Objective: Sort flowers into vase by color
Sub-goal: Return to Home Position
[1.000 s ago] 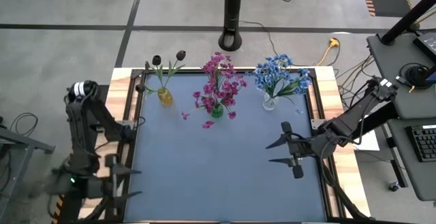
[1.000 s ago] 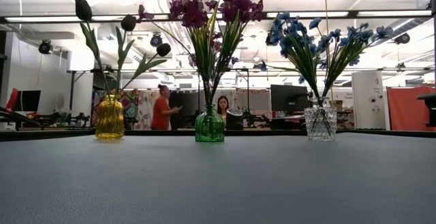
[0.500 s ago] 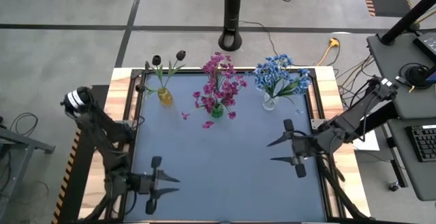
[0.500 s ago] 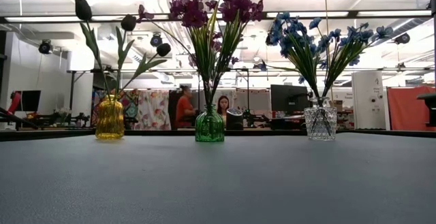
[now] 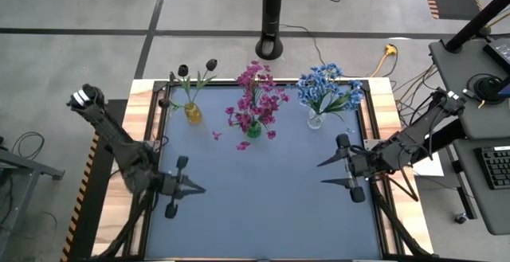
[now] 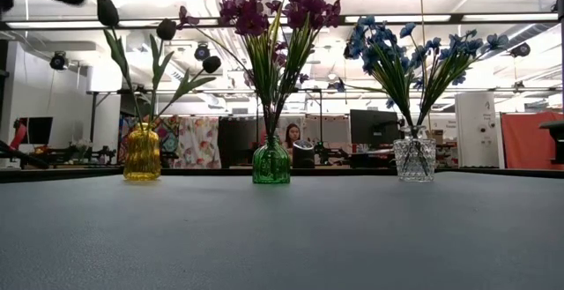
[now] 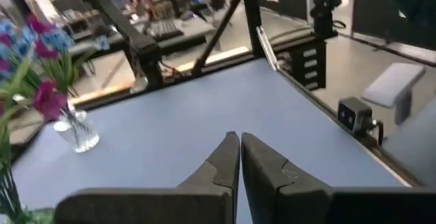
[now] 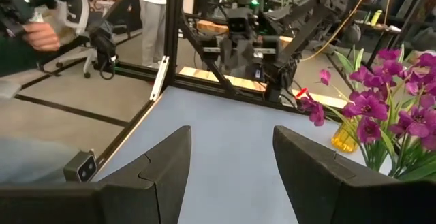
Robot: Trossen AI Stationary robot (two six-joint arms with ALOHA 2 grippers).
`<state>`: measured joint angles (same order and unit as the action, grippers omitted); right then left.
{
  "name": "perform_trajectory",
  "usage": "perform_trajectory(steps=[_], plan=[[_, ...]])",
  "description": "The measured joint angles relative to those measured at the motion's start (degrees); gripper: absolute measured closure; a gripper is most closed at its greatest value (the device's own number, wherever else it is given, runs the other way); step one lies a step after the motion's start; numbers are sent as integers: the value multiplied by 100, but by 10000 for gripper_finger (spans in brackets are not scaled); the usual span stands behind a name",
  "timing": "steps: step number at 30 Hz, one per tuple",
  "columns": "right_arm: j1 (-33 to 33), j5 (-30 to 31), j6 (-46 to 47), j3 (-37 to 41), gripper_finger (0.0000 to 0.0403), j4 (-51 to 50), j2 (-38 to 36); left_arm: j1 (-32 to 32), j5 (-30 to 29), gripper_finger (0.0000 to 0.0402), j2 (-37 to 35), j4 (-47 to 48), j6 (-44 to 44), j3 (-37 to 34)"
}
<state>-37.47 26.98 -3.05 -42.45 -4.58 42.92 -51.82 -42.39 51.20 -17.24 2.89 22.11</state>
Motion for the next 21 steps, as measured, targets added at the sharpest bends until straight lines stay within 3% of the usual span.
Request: perform_trajectory(steps=[9,21], plan=[[1,4,-116,197,202,234,-44,1249,1901,401,-1352,1115,-133,-501],[256,4,-173,975,202,582,-915,1284,2155,402,-3071,1572,-448,-1487]])
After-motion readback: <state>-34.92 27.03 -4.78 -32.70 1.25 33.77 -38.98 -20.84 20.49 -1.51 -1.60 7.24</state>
